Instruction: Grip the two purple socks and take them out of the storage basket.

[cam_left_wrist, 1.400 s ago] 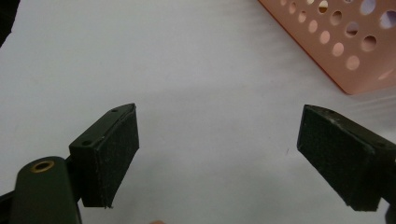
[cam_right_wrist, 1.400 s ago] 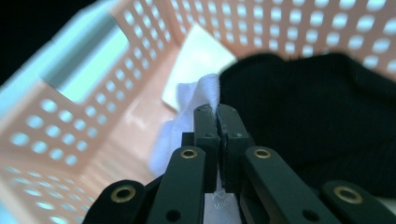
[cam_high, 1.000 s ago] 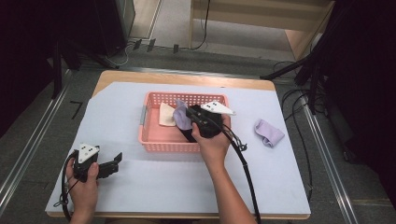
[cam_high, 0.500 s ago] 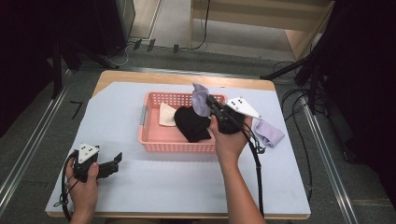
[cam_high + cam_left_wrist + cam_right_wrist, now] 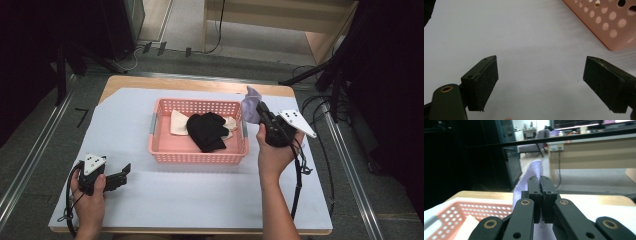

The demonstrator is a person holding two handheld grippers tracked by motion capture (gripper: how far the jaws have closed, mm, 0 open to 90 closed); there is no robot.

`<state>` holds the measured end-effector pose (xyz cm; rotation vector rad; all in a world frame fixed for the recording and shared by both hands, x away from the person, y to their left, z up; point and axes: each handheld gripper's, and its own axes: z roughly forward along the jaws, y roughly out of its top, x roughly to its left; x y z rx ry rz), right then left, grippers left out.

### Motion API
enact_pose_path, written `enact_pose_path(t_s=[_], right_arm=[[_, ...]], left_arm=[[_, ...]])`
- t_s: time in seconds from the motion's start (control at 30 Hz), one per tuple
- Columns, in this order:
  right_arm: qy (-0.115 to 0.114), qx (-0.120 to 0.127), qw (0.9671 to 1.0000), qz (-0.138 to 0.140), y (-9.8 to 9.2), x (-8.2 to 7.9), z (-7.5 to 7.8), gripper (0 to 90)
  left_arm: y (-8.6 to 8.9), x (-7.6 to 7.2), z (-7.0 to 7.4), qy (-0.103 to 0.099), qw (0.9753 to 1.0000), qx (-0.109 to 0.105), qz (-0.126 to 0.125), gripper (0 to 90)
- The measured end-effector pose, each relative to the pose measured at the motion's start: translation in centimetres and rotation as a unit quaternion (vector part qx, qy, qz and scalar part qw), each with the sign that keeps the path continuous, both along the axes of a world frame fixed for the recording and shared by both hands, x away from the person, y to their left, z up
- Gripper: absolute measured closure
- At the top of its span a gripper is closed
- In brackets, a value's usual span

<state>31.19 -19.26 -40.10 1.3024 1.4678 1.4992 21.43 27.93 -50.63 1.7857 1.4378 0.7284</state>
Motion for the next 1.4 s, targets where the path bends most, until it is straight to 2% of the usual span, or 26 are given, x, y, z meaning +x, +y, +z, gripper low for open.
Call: enact_pose_path(t_s=[0.1, 0.3, 0.57, 0.67, 0.8, 0.93, 1.0, 1.1, 1.17, 1.27, 1.4], right_arm=[[0.008, 0.002, 0.9998, -0.019, -1.2, -0.2, -0.7, 88.6], [0.035, -0.012, 0.9984, -0.043, -3.2, -0.4, -3.0, 88.6], [0.092, -0.021, 0.9935, -0.064, -4.9, -0.3, -6.7, 88.1], [0.098, -0.019, 0.9922, -0.073, -5.6, -0.6, -7.5, 86.0], [0.091, 0.012, 0.9932, -0.073, -6.6, -1.5, -7.6, 67.4], [0.089, 0.025, 0.9938, -0.062, -7.3, -2.4, -7.0, 53.4], [0.075, 0.022, 0.9959, -0.046, -7.6, -2.9, -6.6, 44.7], [0.066, -0.006, 0.9972, -0.035, -7.9, -3.6, -6.4, 33.2], [0.071, -0.015, 0.997, -0.027, -8.3, -3.9, -6.6, 30.2], [0.078, -0.004, 0.9969, -0.012, -8.9, -4.6, -6.8, 28.4], [0.082, -0.011, 0.9965, -0.009, -9.8, -5.6, -7.1, 27.4]], left_arm=[[0.0, 0.0, 0.0, 0.0, 1.0, 0.001, -0.001, 13.7], [0.0, 0.0, 0.0, 0.0, 1.0, 0.0, -0.001, 13.7], [-0.1, 0.0, 0.0, -0.002, 1.0, -0.001, -0.001, 13.7], [-0.1, -0.1, 0.0, -0.003, 1.0, 0.0, 0.0, 13.7], [-0.1, -0.1, 0.0, -0.002, 1.0, 0.001, -0.001, 13.7], [-0.1, -0.1, 0.0, -0.003, 1.0, 0.002, -0.001, 13.7], [-0.1, -0.1, 0.0, -0.003, 1.0, 0.003, -0.001, 13.7], [-0.1, -0.1, 0.0, -0.005, 1.0, 0.002, 0.0, 13.7], [-0.2, -0.1, 0.0, -0.005, 1.0, 0.002, 0.0, 13.7], [-0.2, -0.1, 0.0, -0.005, 1.0, 0.003, 0.001, 13.7], [-0.2, -0.1, 0.0, -0.005, 1.0, 0.007, -0.001, 13.7]])
